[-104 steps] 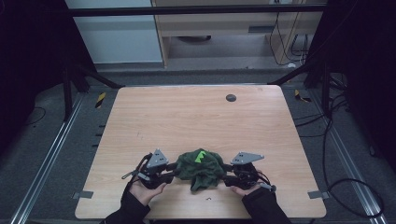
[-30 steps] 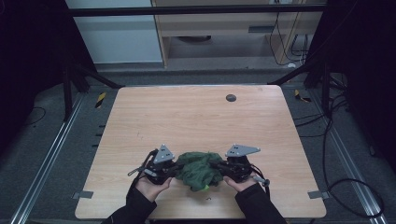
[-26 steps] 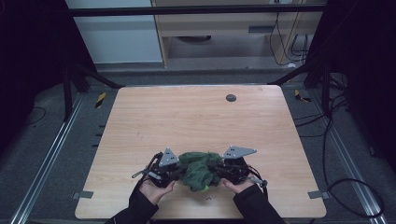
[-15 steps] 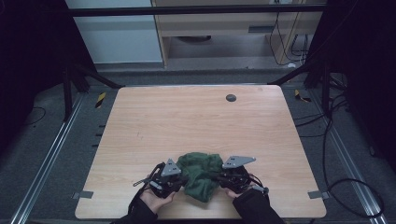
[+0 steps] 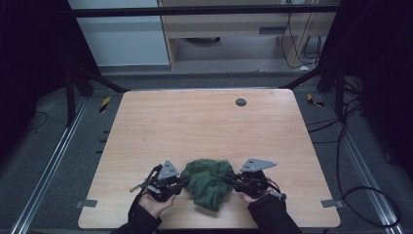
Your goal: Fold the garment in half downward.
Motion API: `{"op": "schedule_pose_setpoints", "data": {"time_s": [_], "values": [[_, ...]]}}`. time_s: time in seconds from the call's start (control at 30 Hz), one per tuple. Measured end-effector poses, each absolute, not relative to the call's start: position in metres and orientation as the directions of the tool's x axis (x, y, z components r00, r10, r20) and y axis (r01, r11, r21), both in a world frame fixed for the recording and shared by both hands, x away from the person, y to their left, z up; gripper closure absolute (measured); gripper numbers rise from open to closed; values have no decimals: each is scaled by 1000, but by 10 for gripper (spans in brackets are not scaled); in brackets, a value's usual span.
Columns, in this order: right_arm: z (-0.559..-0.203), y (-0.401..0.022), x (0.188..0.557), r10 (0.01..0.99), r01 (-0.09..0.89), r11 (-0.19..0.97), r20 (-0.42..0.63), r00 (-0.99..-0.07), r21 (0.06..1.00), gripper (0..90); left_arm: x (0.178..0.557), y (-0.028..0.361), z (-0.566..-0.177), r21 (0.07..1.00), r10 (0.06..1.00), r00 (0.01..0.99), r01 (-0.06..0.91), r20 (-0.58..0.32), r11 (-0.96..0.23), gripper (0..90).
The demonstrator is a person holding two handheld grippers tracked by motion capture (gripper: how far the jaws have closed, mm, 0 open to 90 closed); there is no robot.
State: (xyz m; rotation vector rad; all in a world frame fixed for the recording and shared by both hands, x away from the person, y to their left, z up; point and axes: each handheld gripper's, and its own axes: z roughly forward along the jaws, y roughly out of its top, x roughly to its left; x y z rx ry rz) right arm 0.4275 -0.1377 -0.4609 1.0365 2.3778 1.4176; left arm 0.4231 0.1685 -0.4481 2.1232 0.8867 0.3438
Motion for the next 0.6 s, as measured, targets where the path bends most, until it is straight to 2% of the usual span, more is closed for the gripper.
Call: {"op": "schedule_pose_setpoints", "data": {"time_s": [0.13, 0.27, 0.3, 0.33, 0.6], "values": [[-455, -160, 437, 721, 468, 237, 169, -672, 851, 677, 439, 197, -447, 781, 750, 660, 489, -40, -389, 724], [-458, -174, 444, 761, 483, 212, 167, -627, 849, 611, 448, 218, -448, 790, 786, 616, 508, -56, -342, 667], [-462, -184, 450, 788, 504, 200, 167, -592, 840, 569, 449, 224, -449, 792, 797, 601, 513, -55, -331, 606], [-462, -184, 450, 788, 504, 200, 167, -592, 840, 569, 451, 228, -450, 793, 805, 591, 515, -53, -326, 606], [-475, -217, 462, 877, 557, 206, 100, -469, 805, 395, 458, 262, -462, 787, 858, 514, 535, -15, -306, 382]]}}
